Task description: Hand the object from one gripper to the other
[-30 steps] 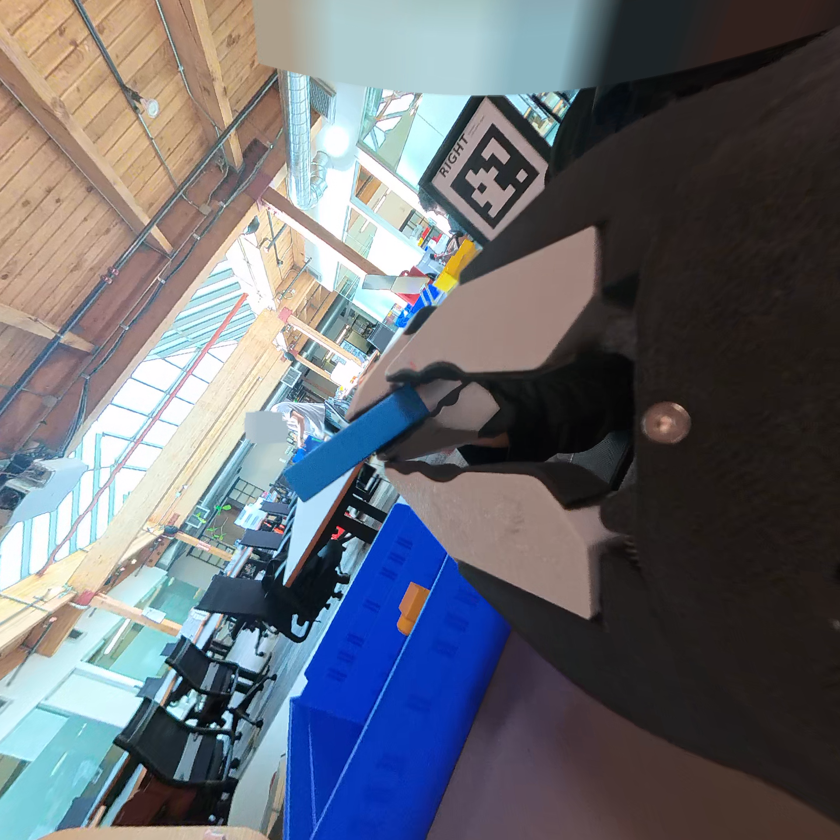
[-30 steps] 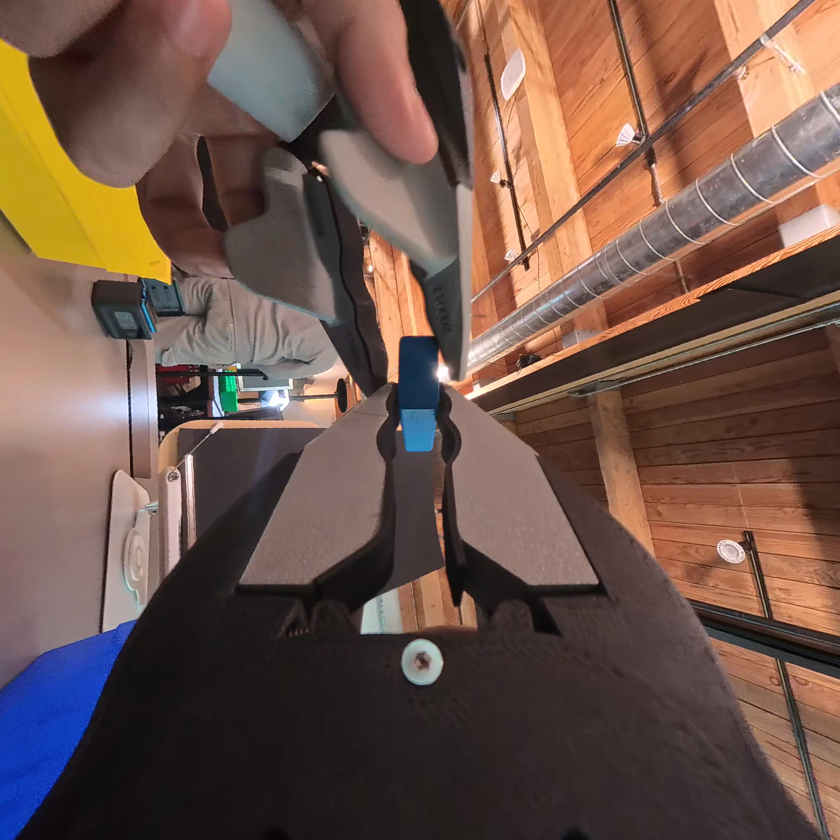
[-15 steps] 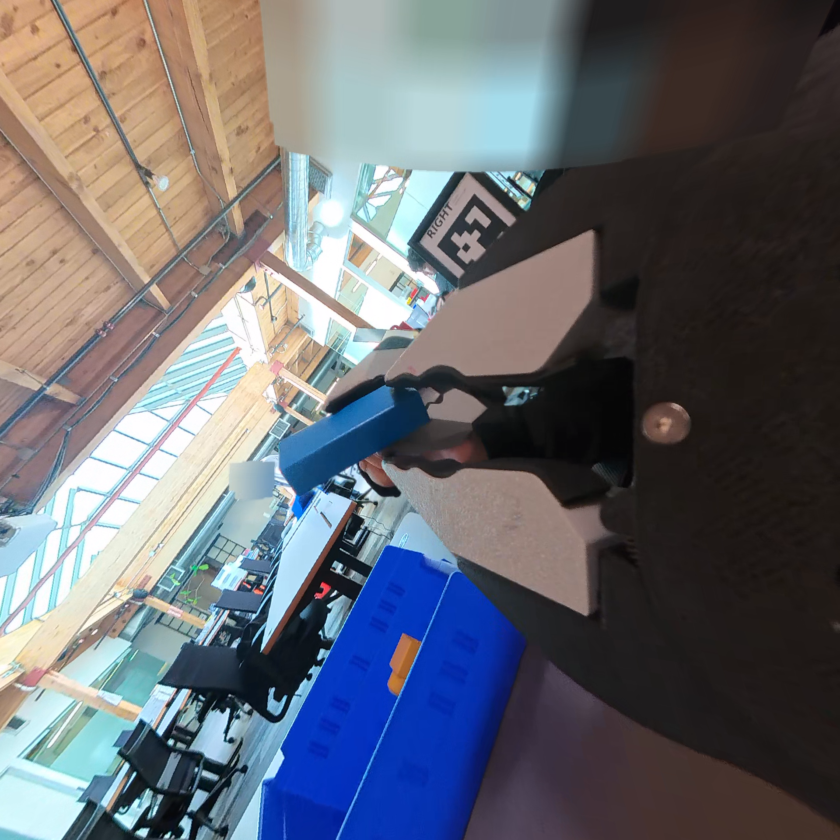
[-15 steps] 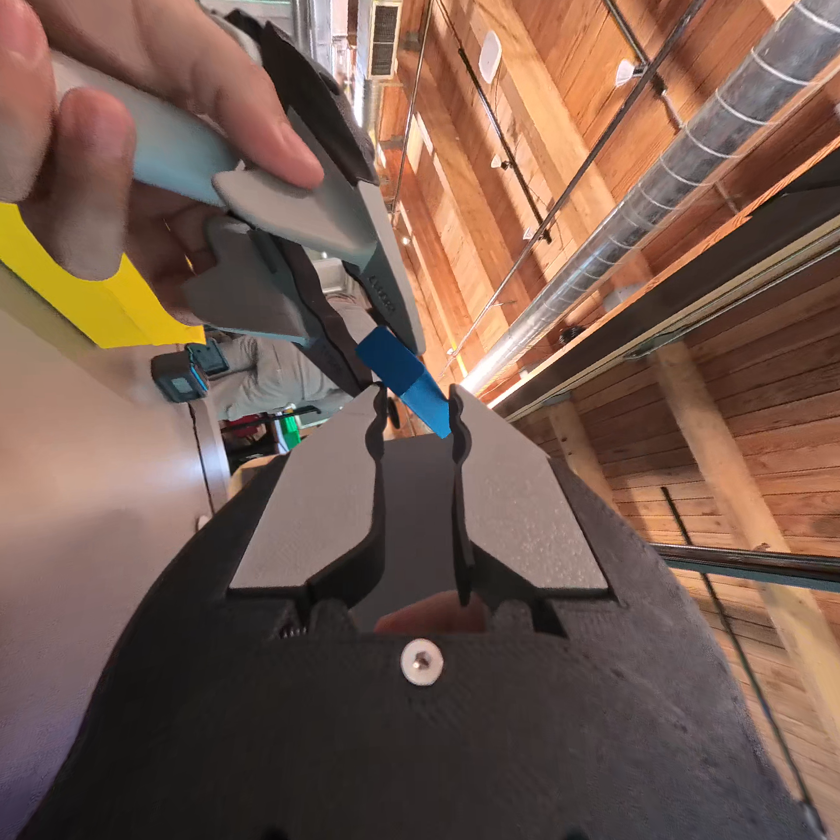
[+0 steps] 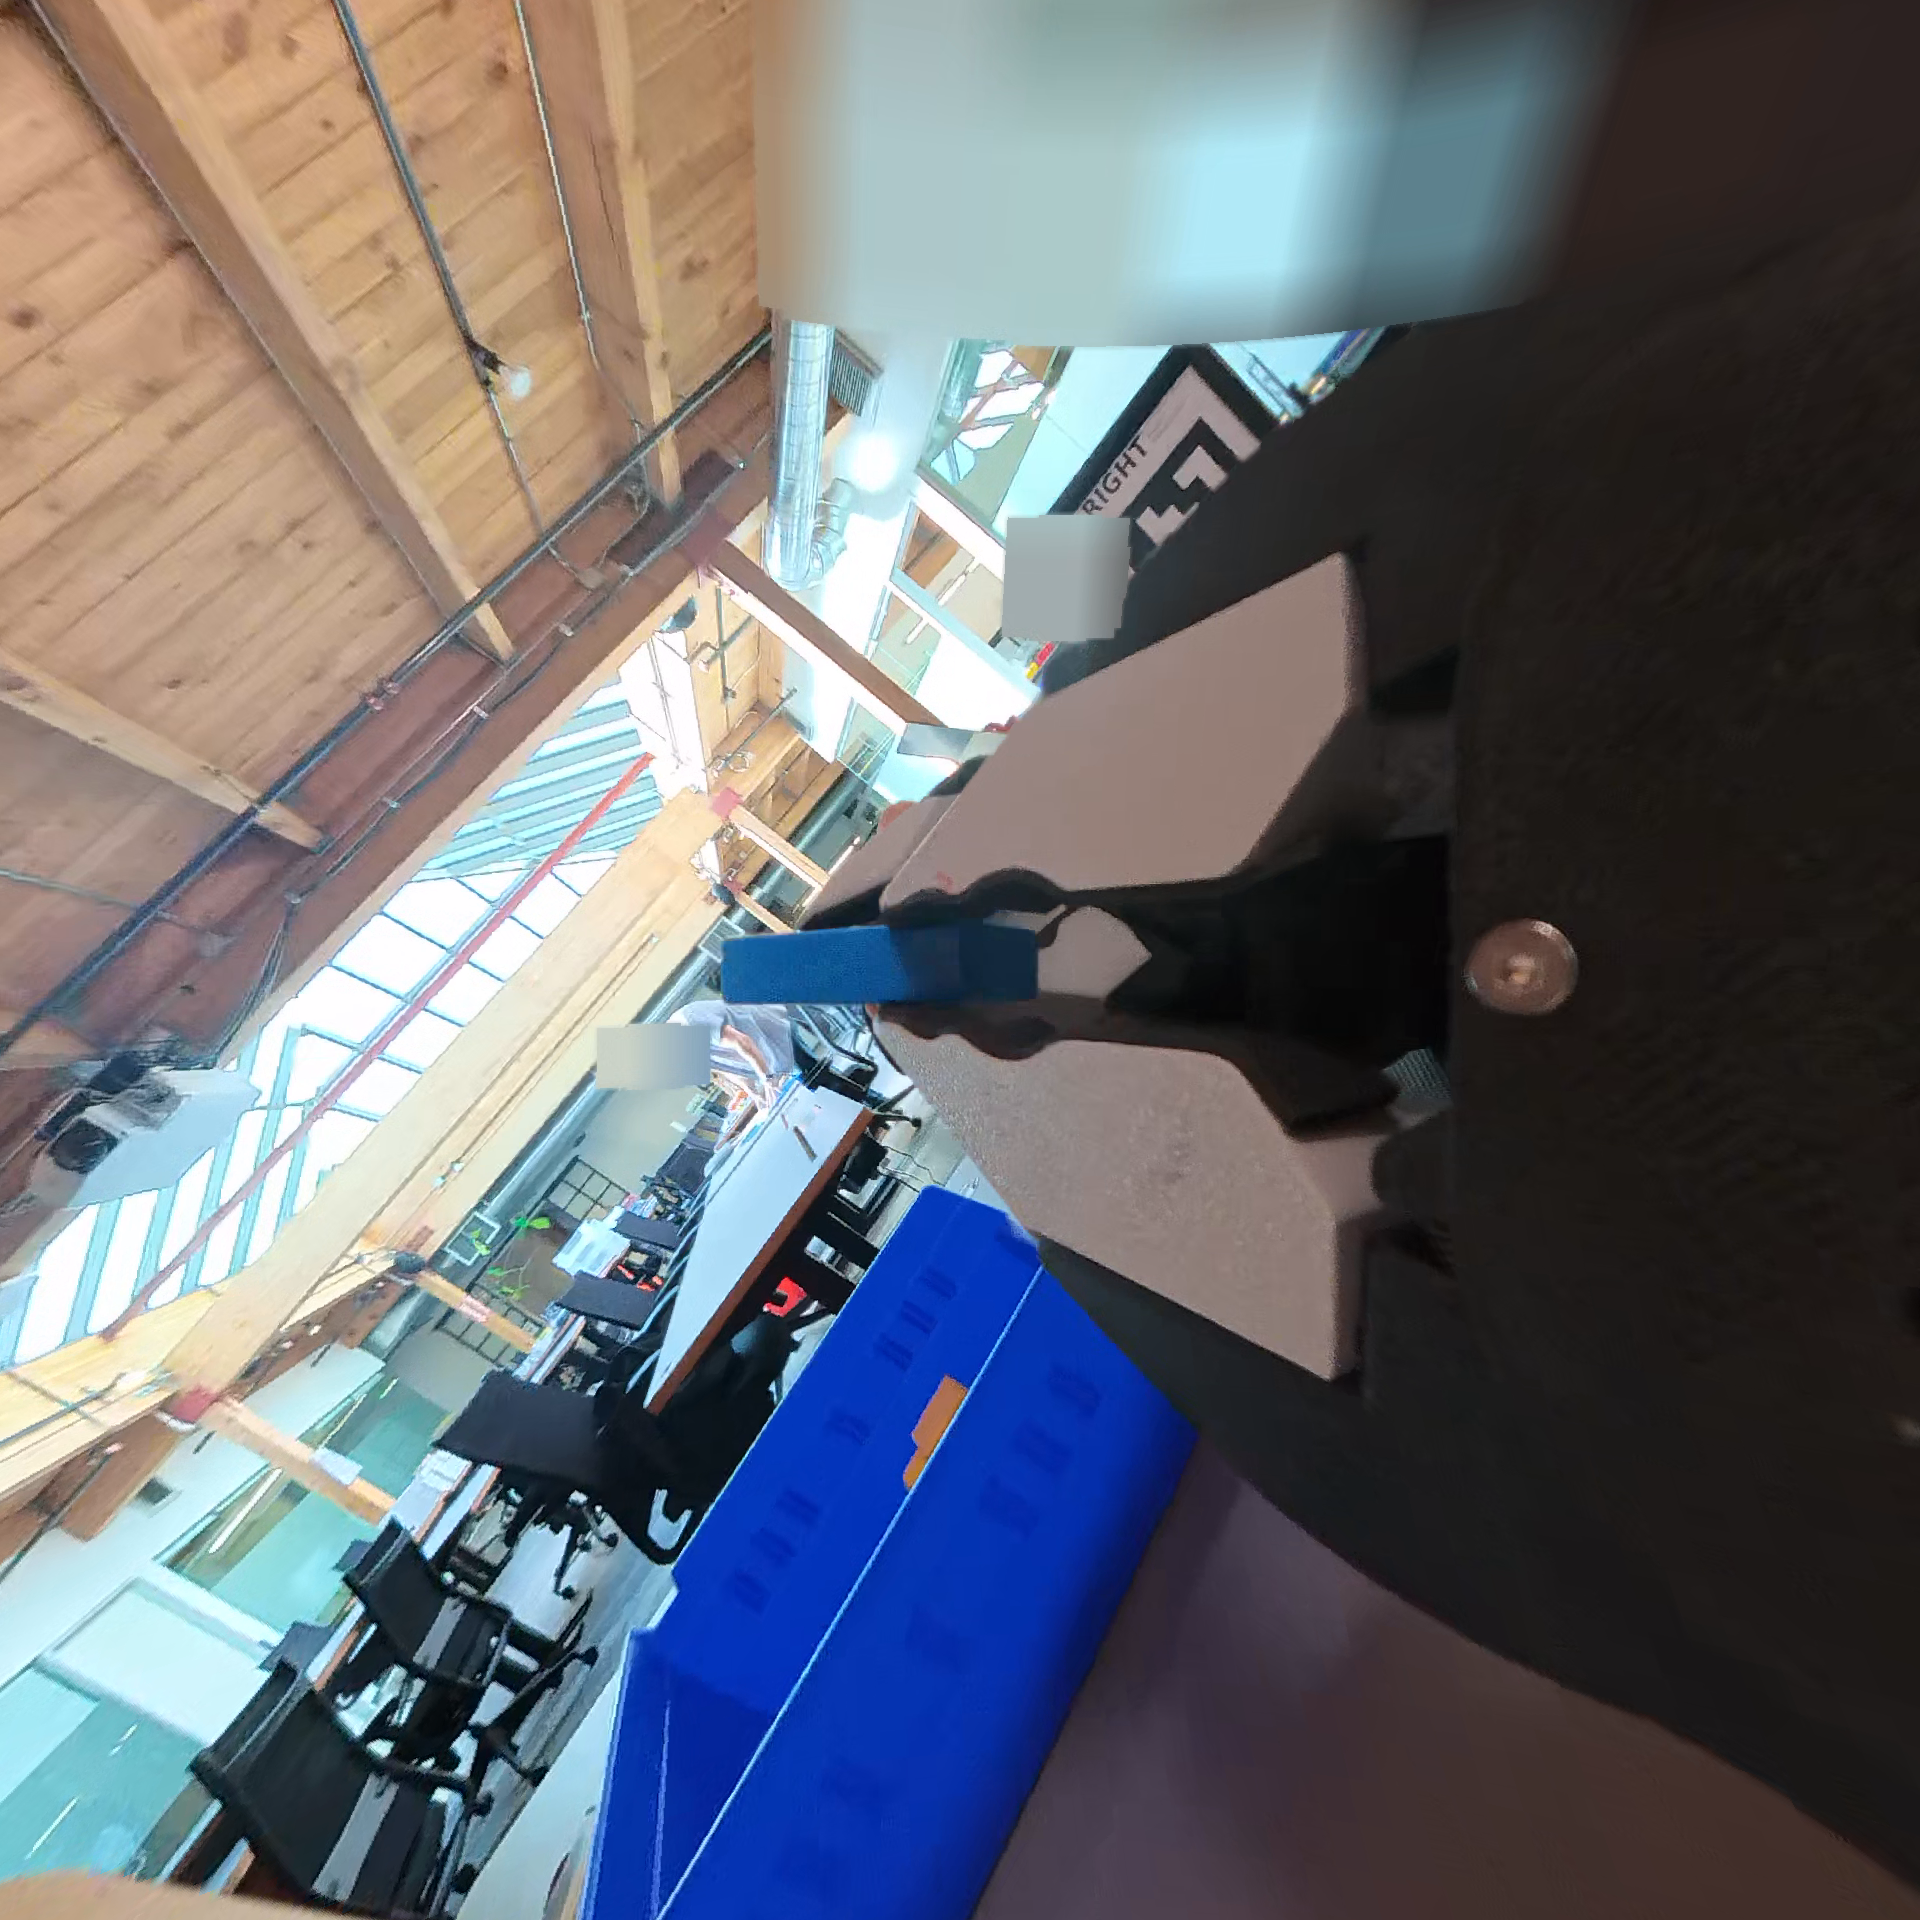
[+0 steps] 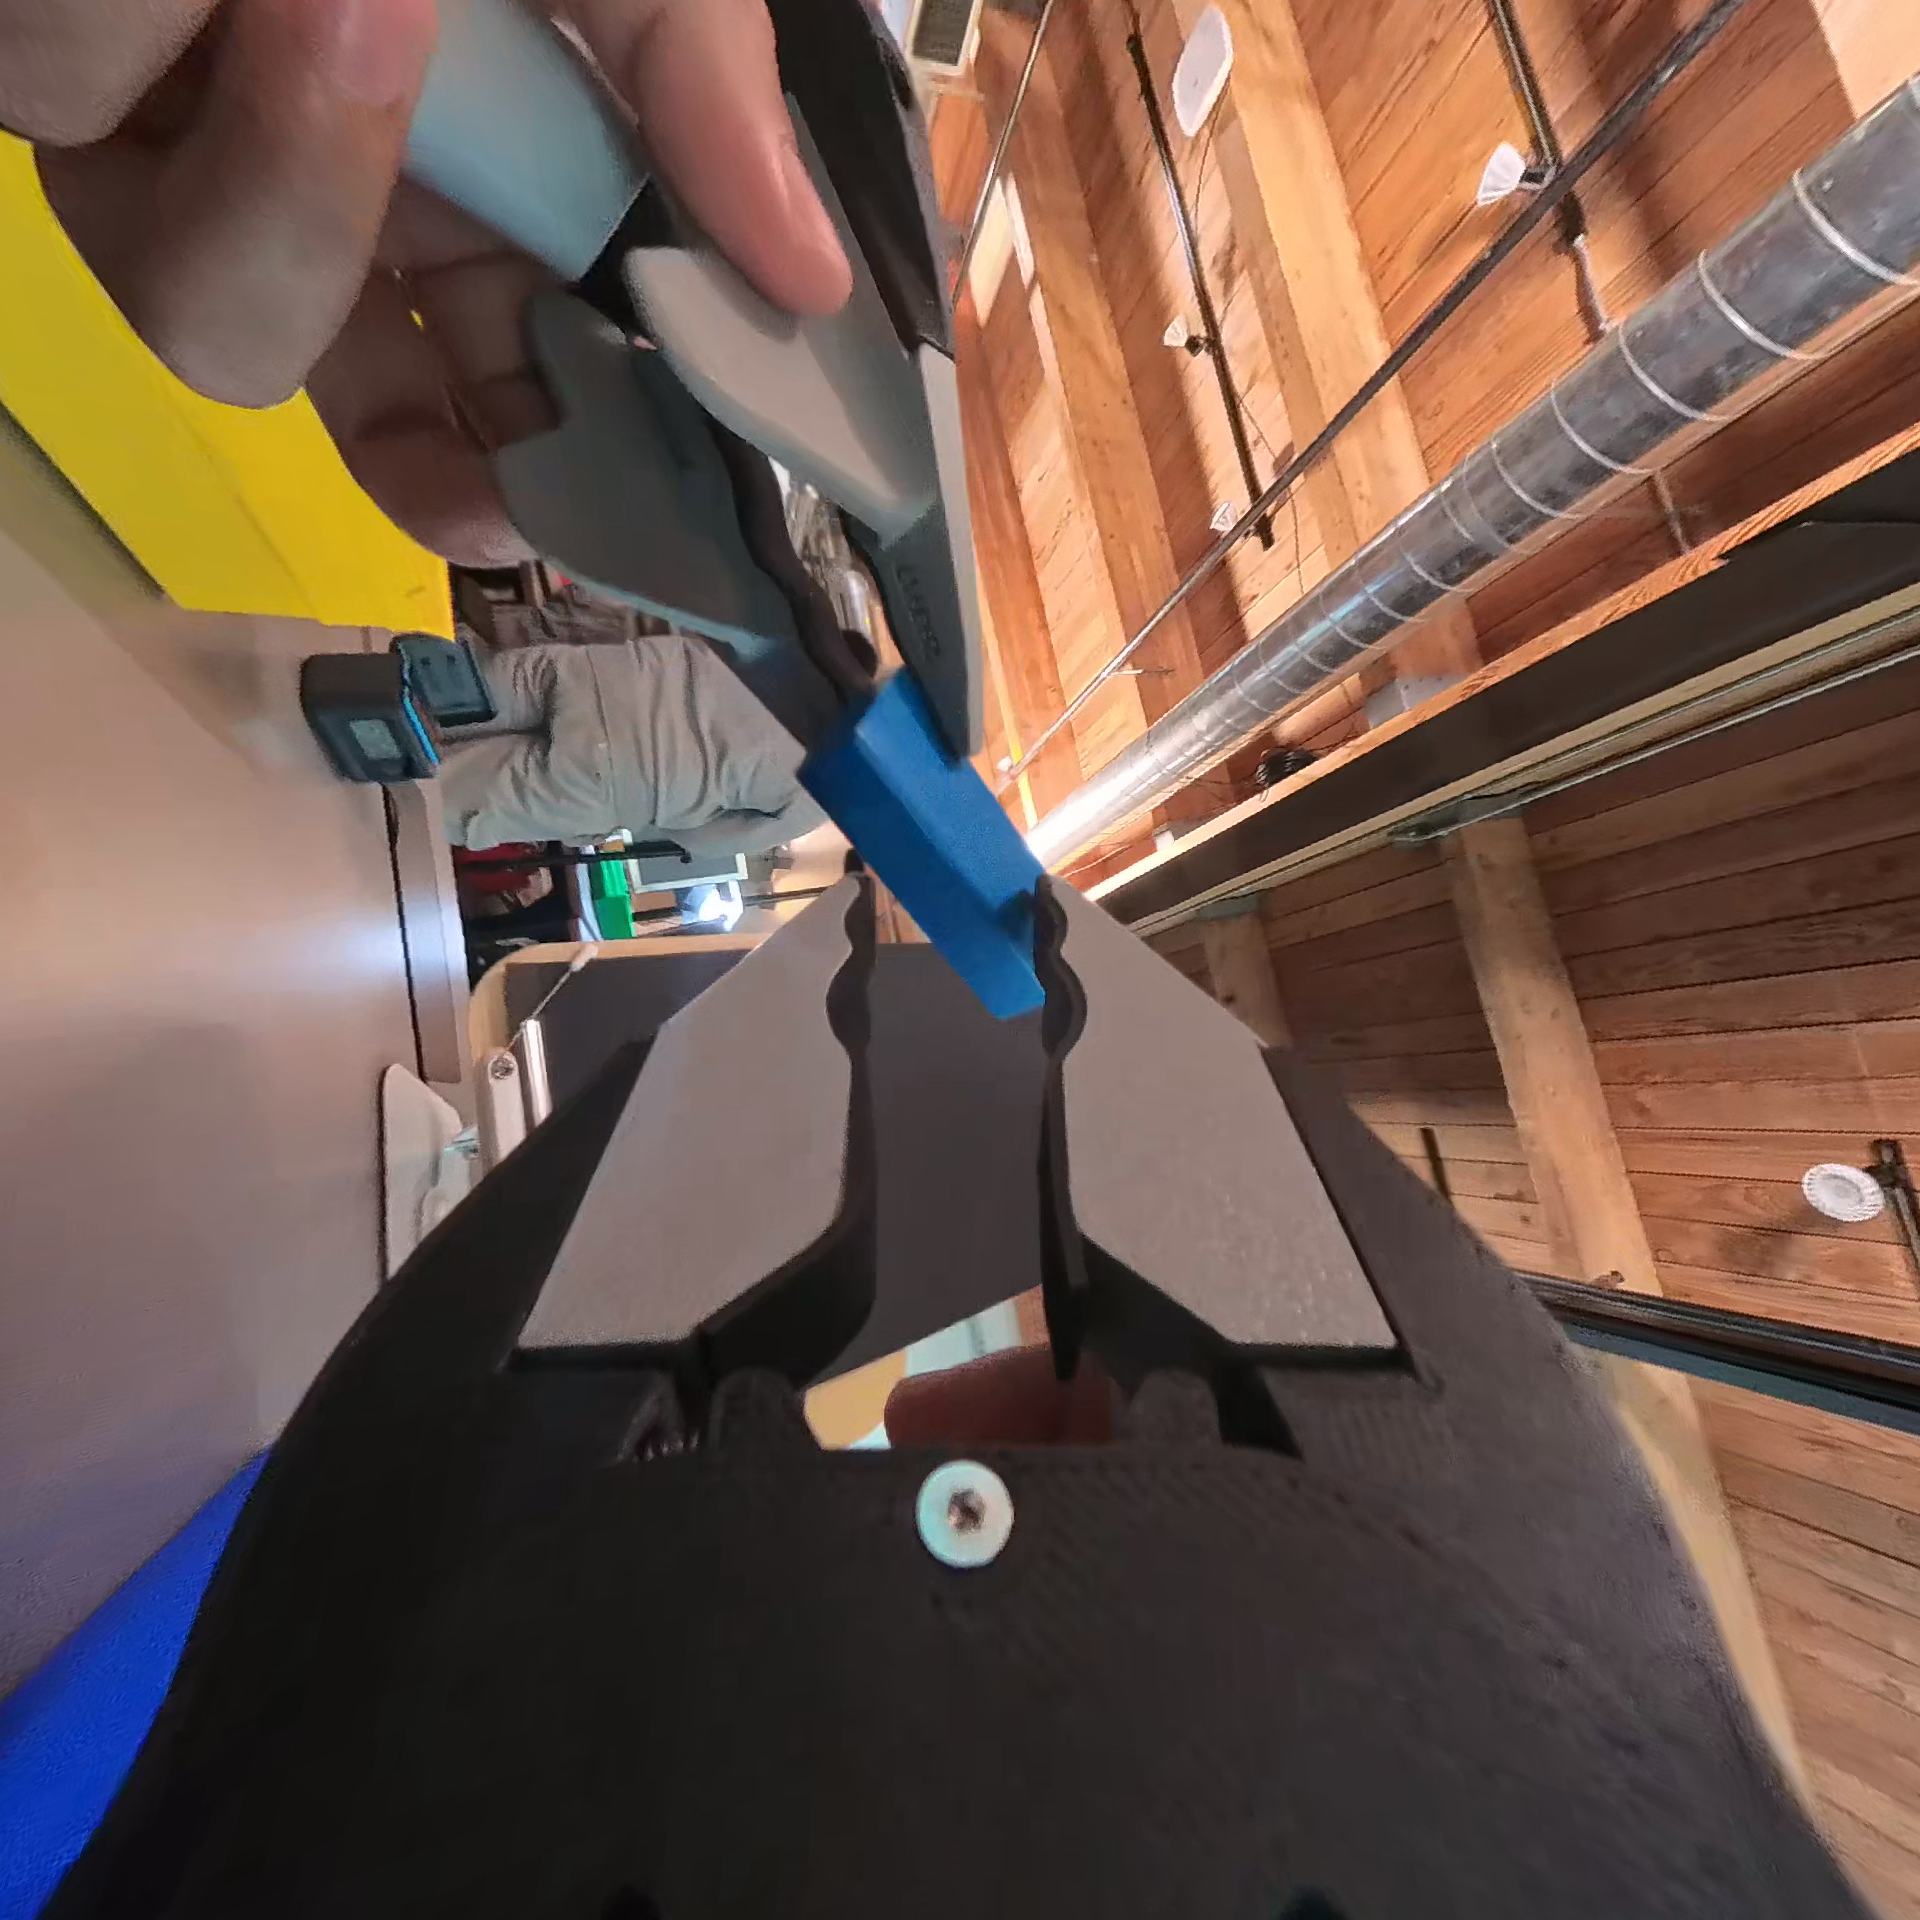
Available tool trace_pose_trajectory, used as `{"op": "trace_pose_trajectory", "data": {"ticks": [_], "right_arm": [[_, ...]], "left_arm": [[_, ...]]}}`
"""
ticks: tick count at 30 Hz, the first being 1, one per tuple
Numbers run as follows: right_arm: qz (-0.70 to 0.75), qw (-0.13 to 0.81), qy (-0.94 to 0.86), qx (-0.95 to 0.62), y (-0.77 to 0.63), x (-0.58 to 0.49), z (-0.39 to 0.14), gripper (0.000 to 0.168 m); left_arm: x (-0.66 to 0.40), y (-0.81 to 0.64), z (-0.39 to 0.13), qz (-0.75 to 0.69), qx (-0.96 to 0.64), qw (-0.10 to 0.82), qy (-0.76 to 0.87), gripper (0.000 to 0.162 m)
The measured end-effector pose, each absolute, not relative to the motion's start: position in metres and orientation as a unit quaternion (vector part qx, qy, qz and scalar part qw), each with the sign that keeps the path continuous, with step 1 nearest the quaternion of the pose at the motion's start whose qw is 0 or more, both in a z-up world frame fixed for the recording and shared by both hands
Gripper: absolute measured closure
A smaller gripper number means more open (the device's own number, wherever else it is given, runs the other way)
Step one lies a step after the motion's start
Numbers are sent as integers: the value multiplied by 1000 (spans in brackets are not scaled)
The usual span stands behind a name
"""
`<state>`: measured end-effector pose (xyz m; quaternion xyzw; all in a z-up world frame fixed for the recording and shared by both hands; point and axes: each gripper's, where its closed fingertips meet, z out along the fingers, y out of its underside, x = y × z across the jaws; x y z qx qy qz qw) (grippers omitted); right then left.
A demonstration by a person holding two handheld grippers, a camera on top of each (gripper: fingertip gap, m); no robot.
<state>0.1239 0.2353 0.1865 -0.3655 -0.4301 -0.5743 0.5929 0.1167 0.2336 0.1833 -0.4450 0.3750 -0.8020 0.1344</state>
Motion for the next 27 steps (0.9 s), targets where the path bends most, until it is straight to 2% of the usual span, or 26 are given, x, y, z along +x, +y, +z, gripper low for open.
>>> {"op": "trace_pose_trajectory", "data": {"ticks": [15,22,27], "right_arm": [[-538,629,-410,-383,236,121,190,141],[-588,593,-428,-347,236,121,189,148],[-605,576,-440,-328,237,119,188,150]], "left_arm": [[114,240,189,-811,-436,145,362,149],[115,240,186,-824,-438,105,343,149],[113,240,185,-817,-442,112,353,149]]}}
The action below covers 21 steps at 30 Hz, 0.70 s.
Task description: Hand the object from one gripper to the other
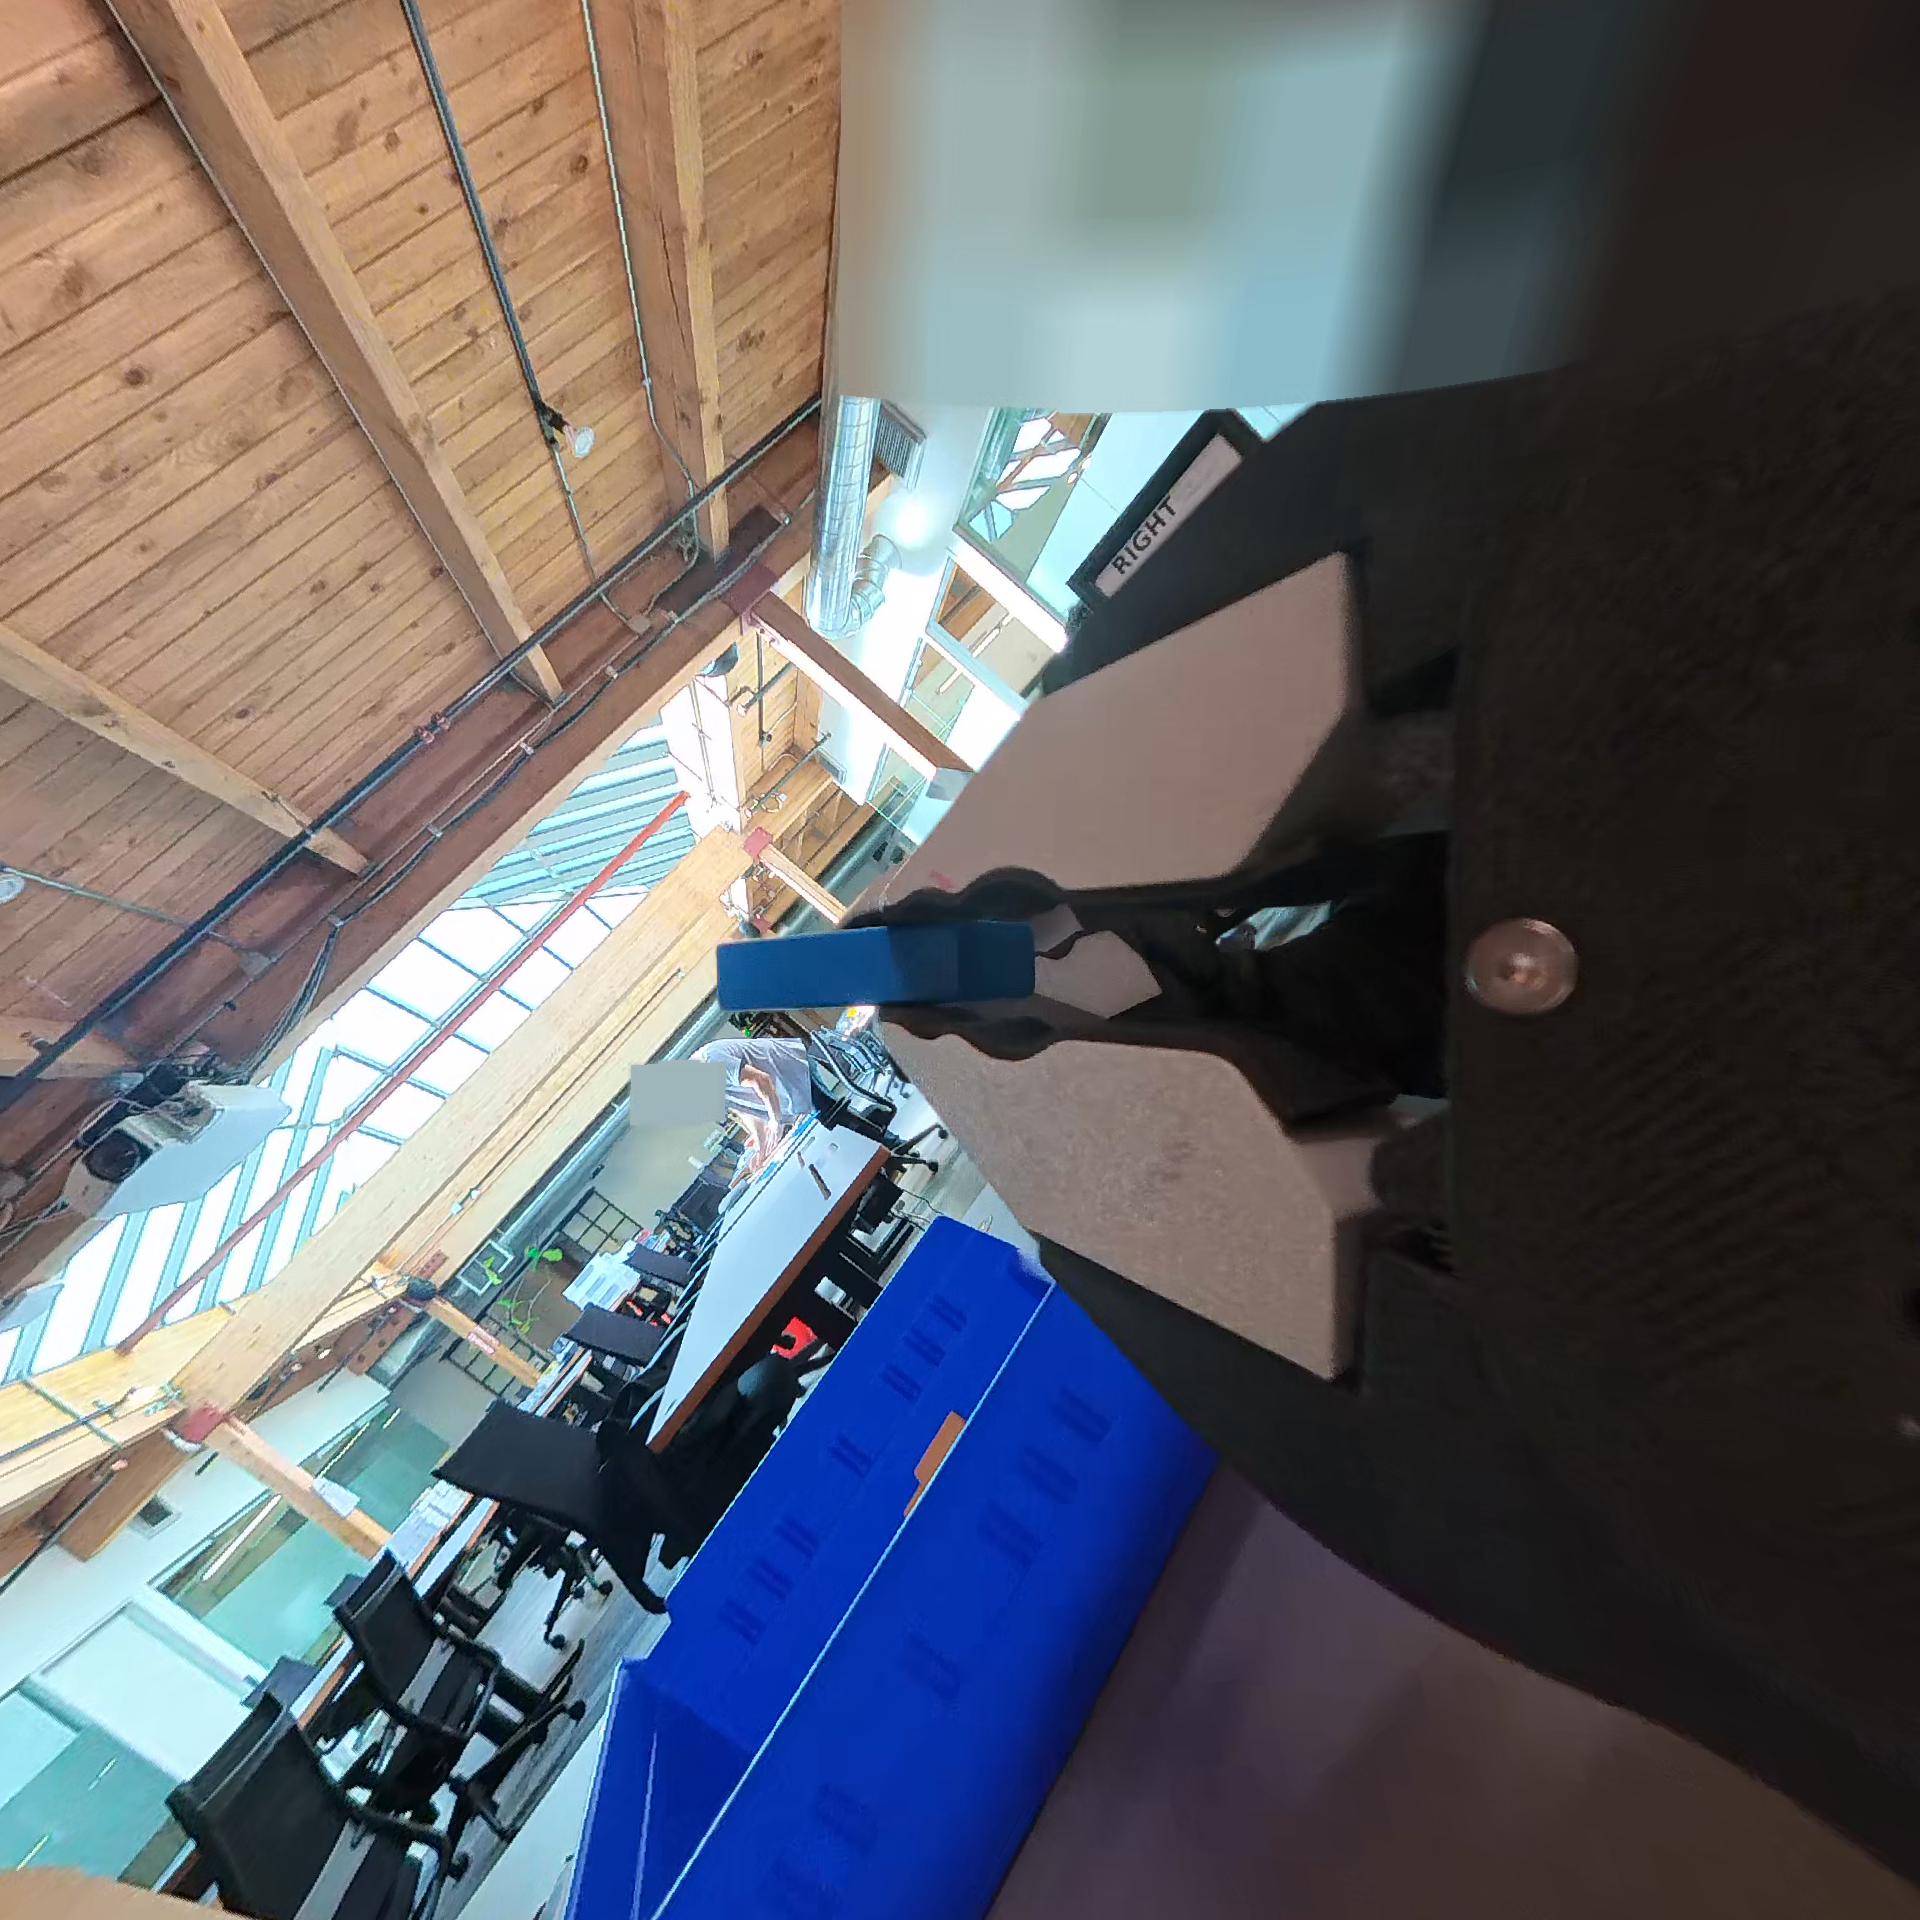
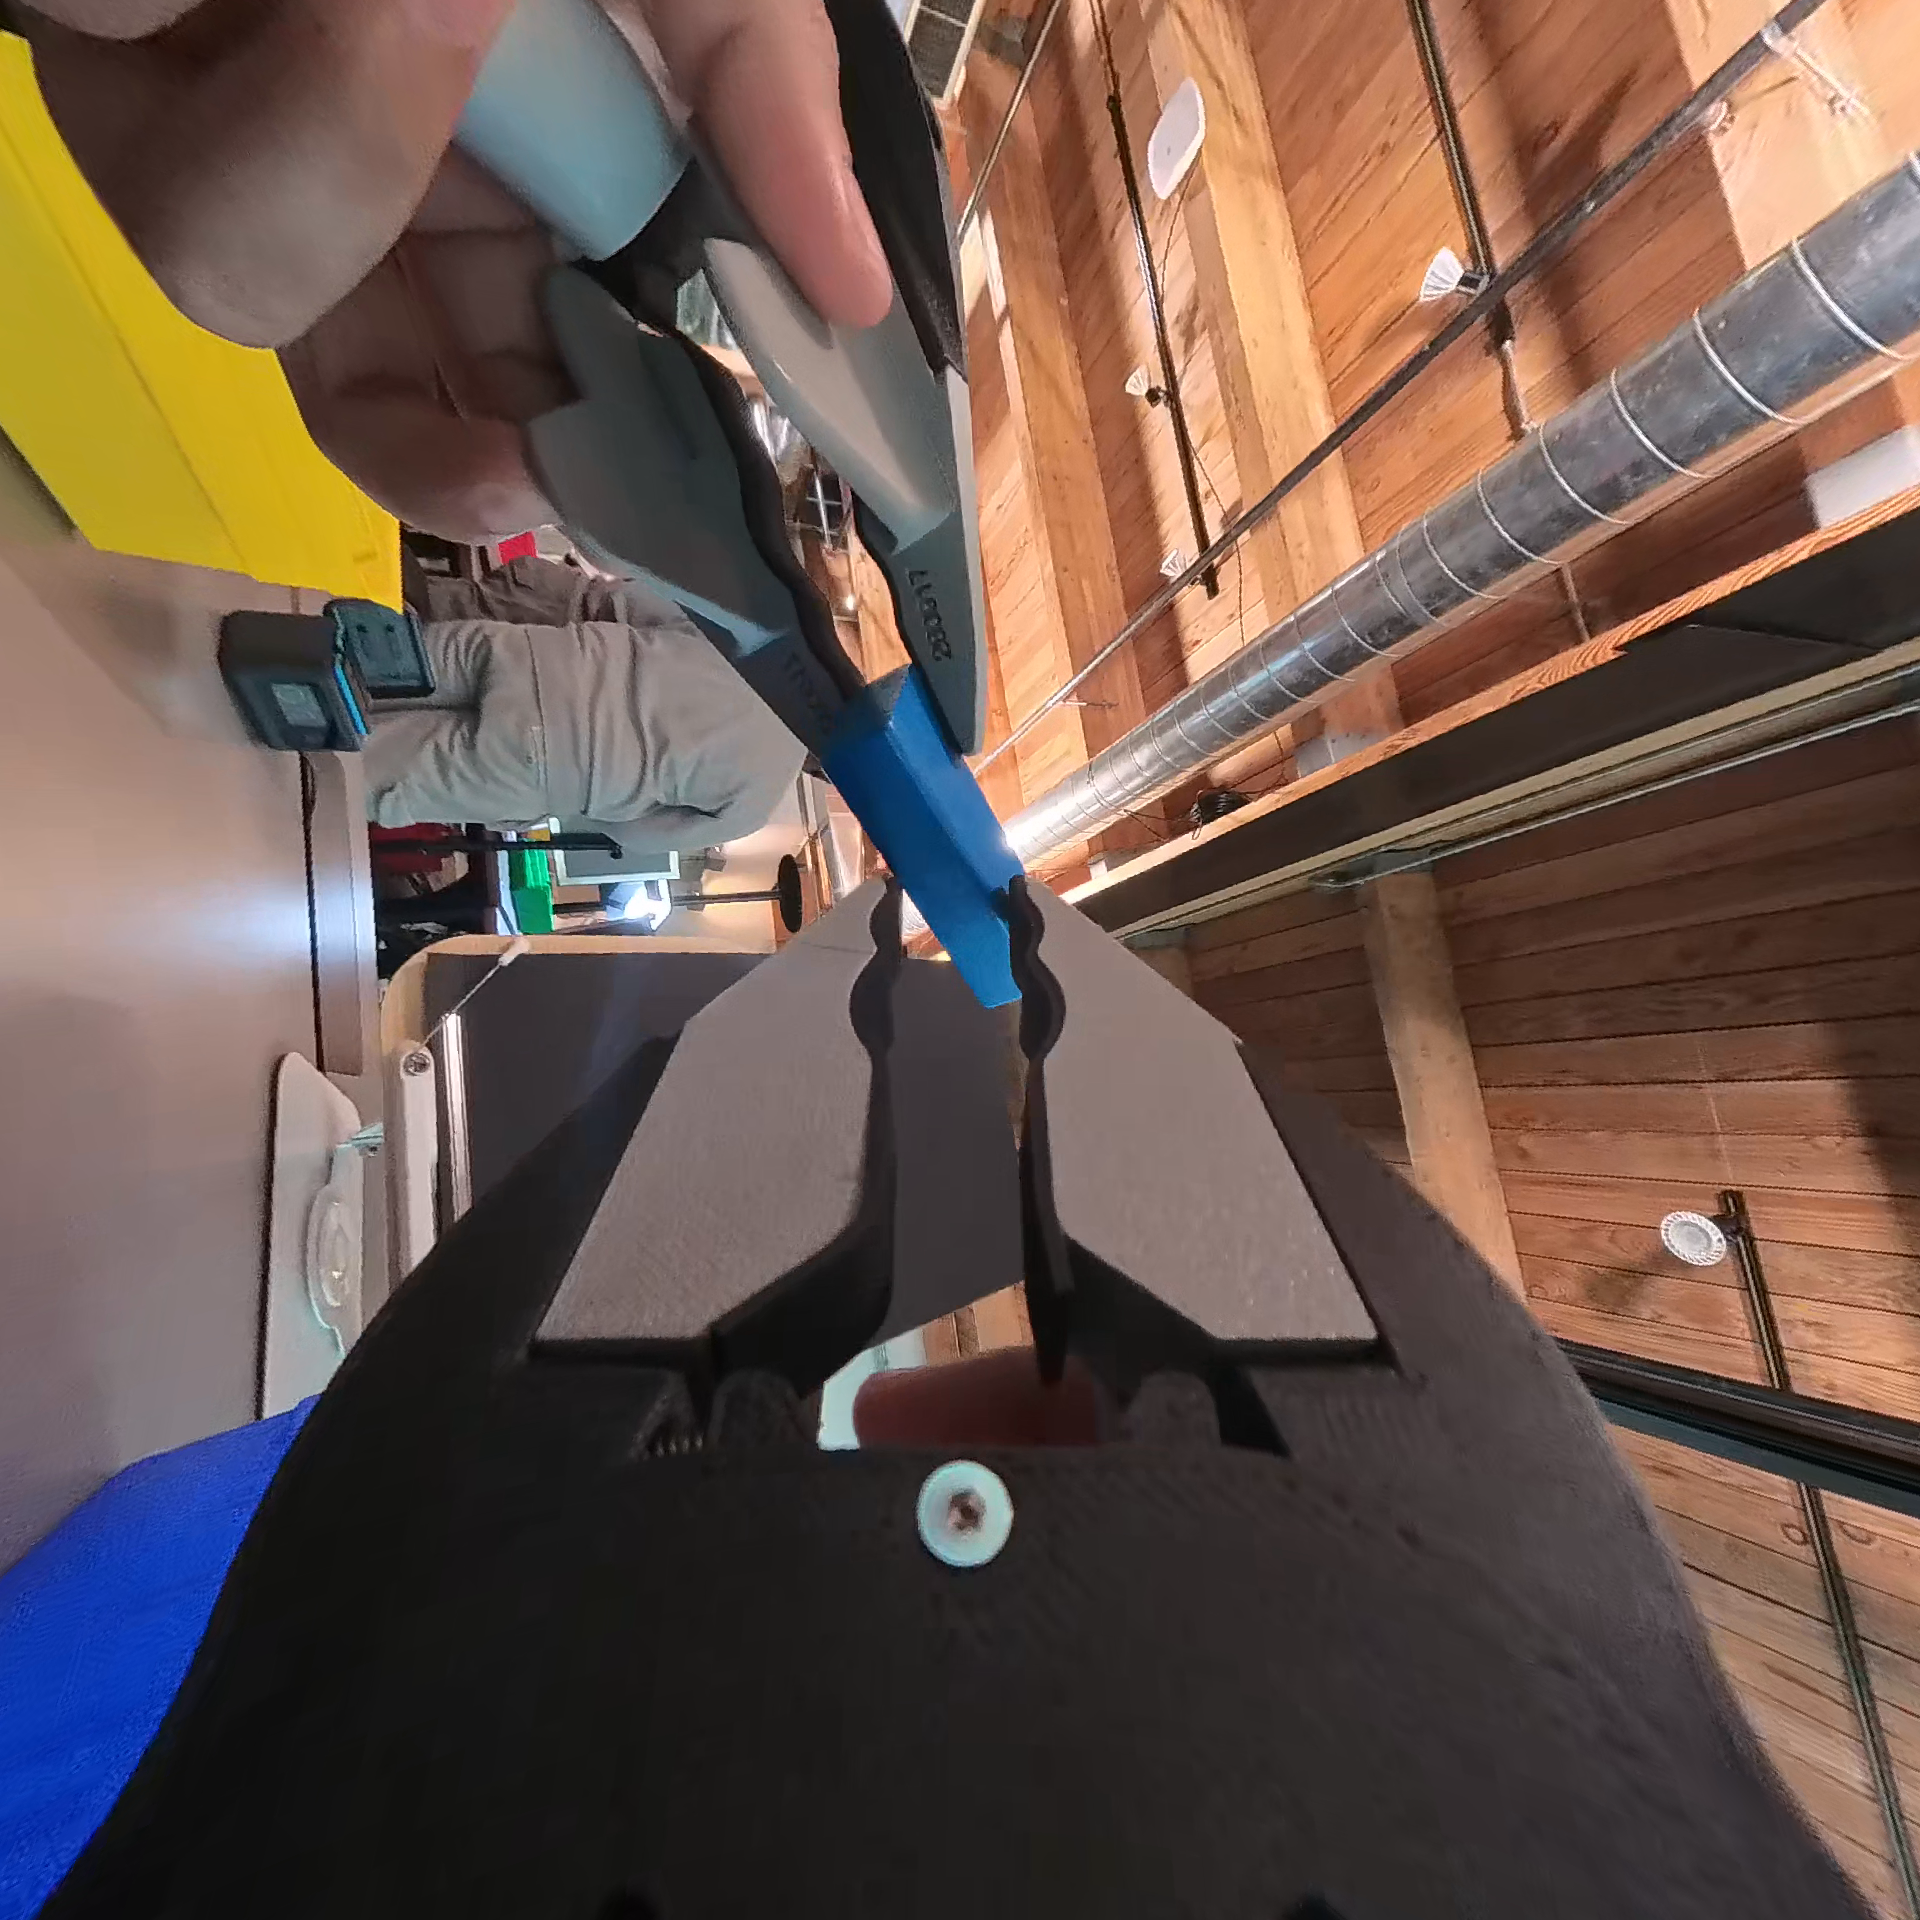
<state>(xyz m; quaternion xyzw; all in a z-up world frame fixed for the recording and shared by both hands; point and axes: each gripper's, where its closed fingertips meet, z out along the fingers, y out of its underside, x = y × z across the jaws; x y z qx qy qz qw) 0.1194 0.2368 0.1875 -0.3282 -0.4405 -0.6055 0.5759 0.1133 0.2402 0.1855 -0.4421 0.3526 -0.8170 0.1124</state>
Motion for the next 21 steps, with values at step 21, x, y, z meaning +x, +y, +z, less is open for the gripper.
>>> {"op": "trace_pose_trajectory", "data": {"ticks": [21], "right_arm": [[-481,694,-374,-383,216,120,212,151]], "left_arm": [[93,228,207,-826,-365,159,399,148]]}}
